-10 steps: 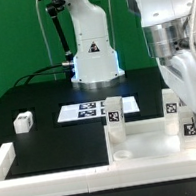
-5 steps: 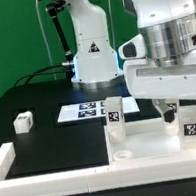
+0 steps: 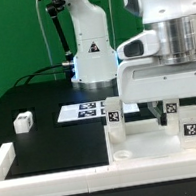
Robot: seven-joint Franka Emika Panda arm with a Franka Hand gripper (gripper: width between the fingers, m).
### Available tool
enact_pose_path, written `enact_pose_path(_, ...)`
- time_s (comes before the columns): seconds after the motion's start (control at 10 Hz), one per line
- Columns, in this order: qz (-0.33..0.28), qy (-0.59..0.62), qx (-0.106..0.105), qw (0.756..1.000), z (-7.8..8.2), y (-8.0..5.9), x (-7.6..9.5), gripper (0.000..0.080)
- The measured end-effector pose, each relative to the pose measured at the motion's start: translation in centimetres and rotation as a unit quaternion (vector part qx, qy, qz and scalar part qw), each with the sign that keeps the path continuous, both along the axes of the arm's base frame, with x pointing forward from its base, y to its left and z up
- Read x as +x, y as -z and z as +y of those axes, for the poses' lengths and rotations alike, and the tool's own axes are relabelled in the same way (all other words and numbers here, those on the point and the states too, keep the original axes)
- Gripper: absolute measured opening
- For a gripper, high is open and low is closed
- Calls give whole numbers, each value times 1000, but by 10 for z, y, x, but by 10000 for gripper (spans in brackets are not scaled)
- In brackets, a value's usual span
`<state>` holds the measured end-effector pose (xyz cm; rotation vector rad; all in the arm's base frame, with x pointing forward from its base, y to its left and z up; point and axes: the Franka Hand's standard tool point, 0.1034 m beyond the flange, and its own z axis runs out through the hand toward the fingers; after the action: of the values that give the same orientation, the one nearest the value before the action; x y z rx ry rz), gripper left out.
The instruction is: Assemble square table
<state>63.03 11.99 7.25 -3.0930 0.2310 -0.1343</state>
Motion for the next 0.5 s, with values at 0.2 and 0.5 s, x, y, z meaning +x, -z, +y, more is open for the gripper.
enact_pose_path(0.2,1,21,3,1000,0,0,0,553)
enact_pose_path(0.5,3,100,10,995,-1,0,0,288)
